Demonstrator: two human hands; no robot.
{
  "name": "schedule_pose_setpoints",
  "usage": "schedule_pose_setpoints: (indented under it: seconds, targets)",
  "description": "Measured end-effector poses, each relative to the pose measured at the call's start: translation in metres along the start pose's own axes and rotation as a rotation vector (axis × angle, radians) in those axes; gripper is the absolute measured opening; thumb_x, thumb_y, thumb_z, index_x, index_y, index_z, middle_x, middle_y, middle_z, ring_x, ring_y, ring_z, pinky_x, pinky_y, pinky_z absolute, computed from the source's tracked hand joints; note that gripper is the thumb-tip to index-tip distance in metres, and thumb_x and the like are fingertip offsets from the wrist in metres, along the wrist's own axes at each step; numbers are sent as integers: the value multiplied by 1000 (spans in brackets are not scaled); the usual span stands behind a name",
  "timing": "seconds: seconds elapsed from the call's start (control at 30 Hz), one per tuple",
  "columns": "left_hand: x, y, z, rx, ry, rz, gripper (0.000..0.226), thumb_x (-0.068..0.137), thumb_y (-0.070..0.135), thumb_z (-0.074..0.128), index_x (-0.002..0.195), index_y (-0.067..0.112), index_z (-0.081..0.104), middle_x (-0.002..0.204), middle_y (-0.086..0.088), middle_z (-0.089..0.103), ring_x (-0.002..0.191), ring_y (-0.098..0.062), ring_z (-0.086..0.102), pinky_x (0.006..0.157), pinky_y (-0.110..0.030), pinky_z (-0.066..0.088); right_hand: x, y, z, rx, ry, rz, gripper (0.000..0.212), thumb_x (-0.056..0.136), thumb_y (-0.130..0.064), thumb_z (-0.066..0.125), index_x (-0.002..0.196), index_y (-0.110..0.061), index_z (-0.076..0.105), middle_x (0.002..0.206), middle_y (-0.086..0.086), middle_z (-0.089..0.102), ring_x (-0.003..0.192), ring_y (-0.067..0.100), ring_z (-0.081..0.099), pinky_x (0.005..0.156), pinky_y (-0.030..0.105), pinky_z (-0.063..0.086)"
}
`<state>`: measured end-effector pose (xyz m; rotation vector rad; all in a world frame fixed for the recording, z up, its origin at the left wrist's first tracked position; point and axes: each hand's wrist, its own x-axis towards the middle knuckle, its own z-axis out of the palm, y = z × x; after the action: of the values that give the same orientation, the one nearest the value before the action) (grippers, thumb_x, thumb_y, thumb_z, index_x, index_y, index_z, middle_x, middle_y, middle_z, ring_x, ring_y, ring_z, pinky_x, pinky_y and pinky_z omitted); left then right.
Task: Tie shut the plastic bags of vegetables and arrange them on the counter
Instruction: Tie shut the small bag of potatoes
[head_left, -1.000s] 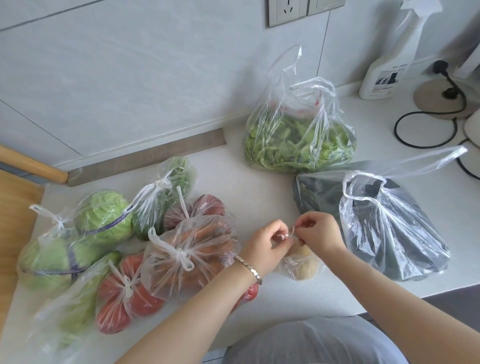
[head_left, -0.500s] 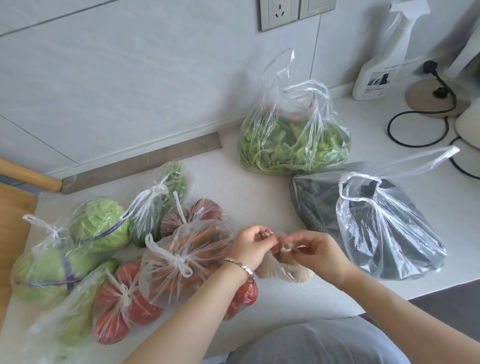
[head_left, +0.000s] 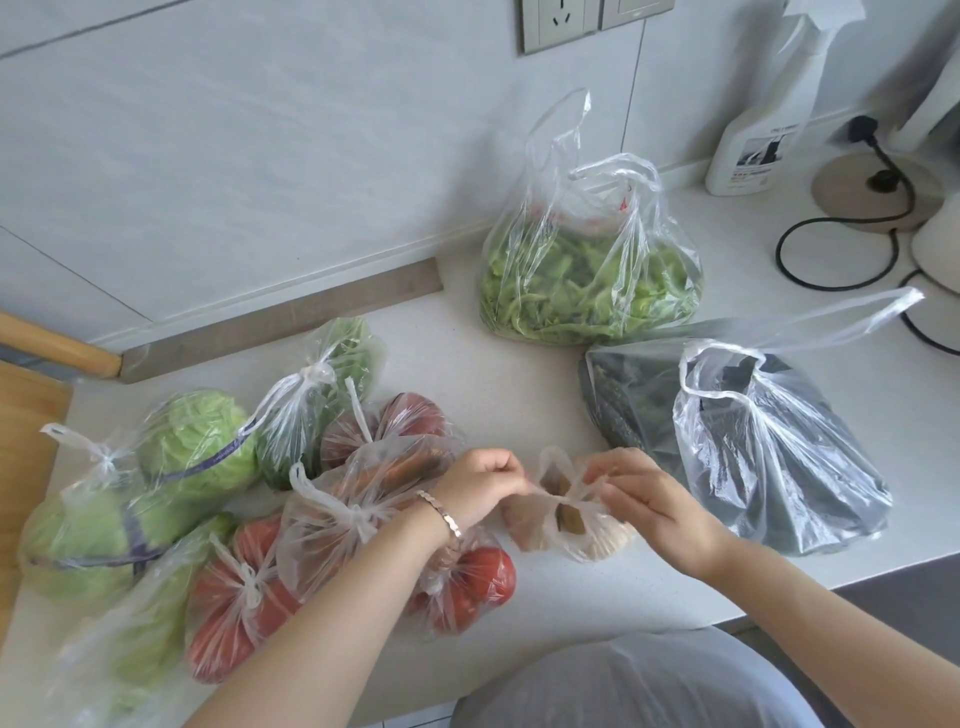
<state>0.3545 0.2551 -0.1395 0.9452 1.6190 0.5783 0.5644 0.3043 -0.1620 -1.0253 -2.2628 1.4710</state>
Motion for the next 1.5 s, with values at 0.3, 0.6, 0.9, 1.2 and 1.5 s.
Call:
schedule_pose_setpoints:
  seconds: [0.3, 0.6, 0.9, 1.2, 1.5]
  targets:
    - [14, -23, -13, 985, 422, 174, 15, 80, 26, 56, 70, 15, 57, 88, -1, 64, 95, -22, 51, 79, -30, 32, -20, 37, 4, 135, 196, 401, 41, 91, -16, 52, 50, -19, 49, 84, -4, 53, 77, 11, 49, 65, 6, 32]
    - [7, -28, -11, 888, 609, 228, 23, 86, 32, 57, 92, 11, 63, 93, -6, 64, 89, -26, 55, 75, -34, 41, -15, 16, 7, 618, 340, 461, 15, 84, -11, 57, 79, -3, 69, 89, 10, 68, 87, 23, 59, 80, 30, 45]
    - [-3, 2, 25, -326, 274, 70, 26, 89, 9, 51, 65, 20, 52, 72, 2, 66, 74, -9, 61, 76, -25, 47, 30, -23, 24, 708, 267, 275, 24, 91, 2, 45, 101, -10, 64, 72, 8, 60, 65, 16, 60, 69, 20, 53]
    - [5, 19, 28, -10, 212, 298, 13, 84, 9, 61, 90, 6, 72, 86, 14, 62, 81, 12, 56, 79, -3, 41, 43, -18, 34, 282, 137, 382, 16, 74, 6, 58, 63, -1, 67, 55, 4, 61, 57, 18, 54, 65, 32, 46]
    - [12, -2, 21, 146, 98, 154, 34, 79, 9, 67, 112, 14, 64, 103, -6, 70, 83, -1, 63, 87, -16, 49, 29, -15, 28, 503, 237, 399, 18, 80, -1, 64, 65, -8, 71, 58, 5, 64, 58, 11, 57, 68, 20, 48]
